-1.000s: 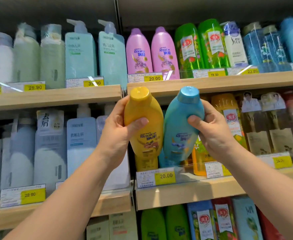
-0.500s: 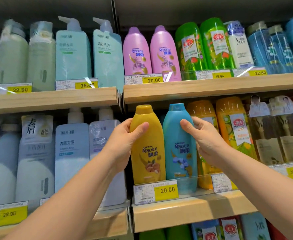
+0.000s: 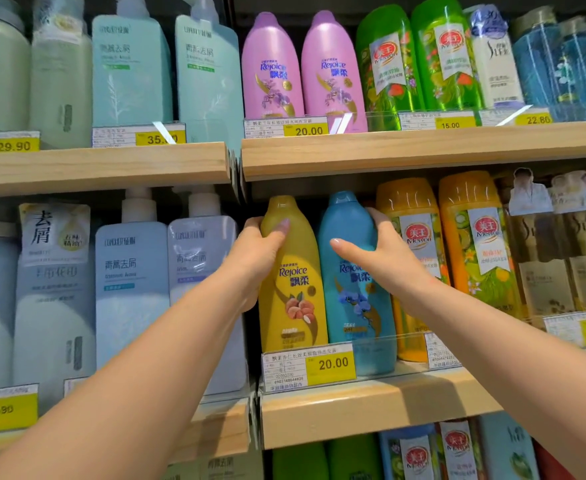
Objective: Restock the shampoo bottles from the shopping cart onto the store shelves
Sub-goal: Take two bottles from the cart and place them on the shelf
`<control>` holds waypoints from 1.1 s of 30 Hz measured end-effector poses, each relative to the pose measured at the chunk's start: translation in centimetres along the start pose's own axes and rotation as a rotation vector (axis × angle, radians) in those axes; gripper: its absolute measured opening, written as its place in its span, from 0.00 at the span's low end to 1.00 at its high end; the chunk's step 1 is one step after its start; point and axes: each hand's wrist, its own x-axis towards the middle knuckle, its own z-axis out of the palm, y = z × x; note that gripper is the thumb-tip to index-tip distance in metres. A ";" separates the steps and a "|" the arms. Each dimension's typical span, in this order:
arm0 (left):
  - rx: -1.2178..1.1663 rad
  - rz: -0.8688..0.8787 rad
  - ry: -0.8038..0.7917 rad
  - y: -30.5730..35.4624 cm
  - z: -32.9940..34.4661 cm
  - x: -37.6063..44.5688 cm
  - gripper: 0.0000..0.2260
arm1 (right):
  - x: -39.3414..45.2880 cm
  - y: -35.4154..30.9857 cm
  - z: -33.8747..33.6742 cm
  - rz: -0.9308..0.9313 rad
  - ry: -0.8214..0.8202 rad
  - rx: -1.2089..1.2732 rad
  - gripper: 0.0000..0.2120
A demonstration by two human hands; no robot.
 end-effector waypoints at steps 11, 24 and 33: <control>1.249 0.473 0.068 1.4 0.9 -1.2 0.34 | 0.3 -2.0 -0.8 -0.256 -0.040 -0.993 0.37; 1.399 0.314 -0.127 3.2 0.2 -0.8 0.45 | 1.2 -4.1 -1.0 -0.134 -0.239 -1.068 0.47; 1.338 0.318 -0.143 2.9 0.2 -0.6 0.46 | 1.1 -3.6 -1.4 -0.182 -0.236 -1.029 0.47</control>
